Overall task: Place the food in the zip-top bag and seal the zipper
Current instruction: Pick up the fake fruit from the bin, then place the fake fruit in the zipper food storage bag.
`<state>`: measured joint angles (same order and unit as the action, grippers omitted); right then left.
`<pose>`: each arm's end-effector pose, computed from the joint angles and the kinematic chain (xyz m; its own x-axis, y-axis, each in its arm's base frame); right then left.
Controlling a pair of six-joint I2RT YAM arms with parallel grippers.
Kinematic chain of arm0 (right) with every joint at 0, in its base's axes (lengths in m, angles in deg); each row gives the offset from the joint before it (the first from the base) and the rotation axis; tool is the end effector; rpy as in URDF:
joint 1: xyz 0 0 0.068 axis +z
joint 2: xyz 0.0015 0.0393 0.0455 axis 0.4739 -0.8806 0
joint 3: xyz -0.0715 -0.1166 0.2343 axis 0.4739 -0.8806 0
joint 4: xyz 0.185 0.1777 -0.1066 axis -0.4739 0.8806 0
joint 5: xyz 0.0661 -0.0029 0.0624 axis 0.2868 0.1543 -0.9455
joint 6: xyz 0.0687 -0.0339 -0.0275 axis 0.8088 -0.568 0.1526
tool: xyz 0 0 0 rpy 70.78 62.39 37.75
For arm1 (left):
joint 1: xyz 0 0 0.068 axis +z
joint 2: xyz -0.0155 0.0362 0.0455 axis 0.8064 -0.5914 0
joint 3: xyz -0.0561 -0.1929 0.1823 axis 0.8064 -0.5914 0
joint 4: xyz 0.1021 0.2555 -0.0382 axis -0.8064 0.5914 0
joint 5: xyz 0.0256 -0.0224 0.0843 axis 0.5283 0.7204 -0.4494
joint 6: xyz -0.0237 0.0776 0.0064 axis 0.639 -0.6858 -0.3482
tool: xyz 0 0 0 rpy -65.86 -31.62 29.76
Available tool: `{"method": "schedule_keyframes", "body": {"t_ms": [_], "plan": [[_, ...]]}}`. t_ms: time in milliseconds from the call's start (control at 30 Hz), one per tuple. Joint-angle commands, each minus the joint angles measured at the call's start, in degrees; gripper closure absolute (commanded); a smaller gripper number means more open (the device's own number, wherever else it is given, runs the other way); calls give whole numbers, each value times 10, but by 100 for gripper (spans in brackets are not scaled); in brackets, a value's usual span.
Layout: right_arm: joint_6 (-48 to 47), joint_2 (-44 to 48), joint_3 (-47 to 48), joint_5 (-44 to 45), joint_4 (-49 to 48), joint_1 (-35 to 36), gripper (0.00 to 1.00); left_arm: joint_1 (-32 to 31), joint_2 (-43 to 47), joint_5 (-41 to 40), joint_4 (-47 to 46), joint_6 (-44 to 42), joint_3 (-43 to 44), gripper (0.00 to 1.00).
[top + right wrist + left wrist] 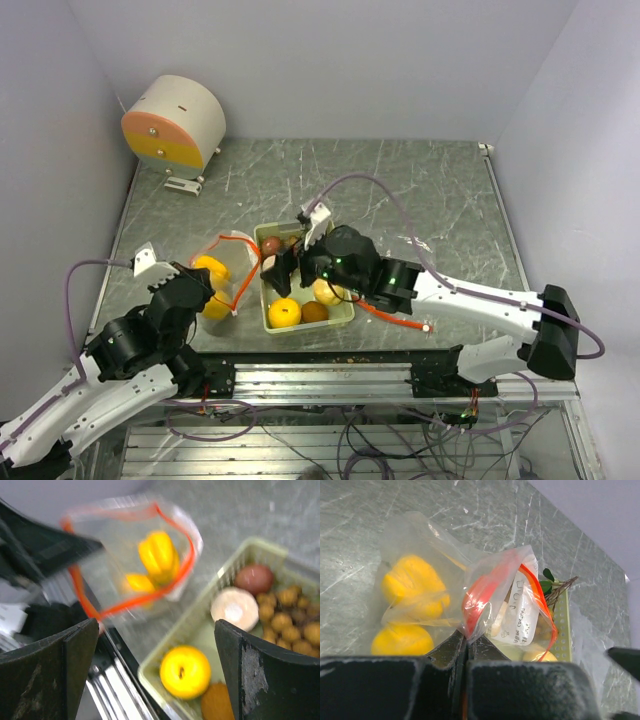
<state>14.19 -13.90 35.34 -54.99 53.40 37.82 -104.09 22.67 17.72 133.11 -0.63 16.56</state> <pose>0.1582 0.3356 0.3281 -0.4263 0.0165 -0.9044 -0.7510 0.5509 0.3640 0.1110 -0.0501 0.2868 -0.2273 -0.6274 -0.7448 -0.2468 0.7769 -0.5792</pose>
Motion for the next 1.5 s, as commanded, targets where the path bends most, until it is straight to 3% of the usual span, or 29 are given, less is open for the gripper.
{"method": "schedule_keyframes", "body": {"t_ms": [0,367,733,867,1000,1233,1467], "plan": [[19,-45,-43,2,122,7,0,3,14,-32,5,1,8,93],[34,-162,-54,-24,108,23,0,3,15,-36,24,2,18,93],[25,-220,-36,-23,87,22,1,3,24,-34,24,7,12,93],[21,-229,-23,-2,99,22,19,3,21,-32,28,9,14,93],[16,-206,-12,17,116,23,47,3,23,-35,34,11,14,93],[-23,-121,37,41,158,23,49,3,29,-34,34,17,9,93],[-62,-47,68,-35,58,21,49,3,45,-10,-9,-18,-12,93]]}}
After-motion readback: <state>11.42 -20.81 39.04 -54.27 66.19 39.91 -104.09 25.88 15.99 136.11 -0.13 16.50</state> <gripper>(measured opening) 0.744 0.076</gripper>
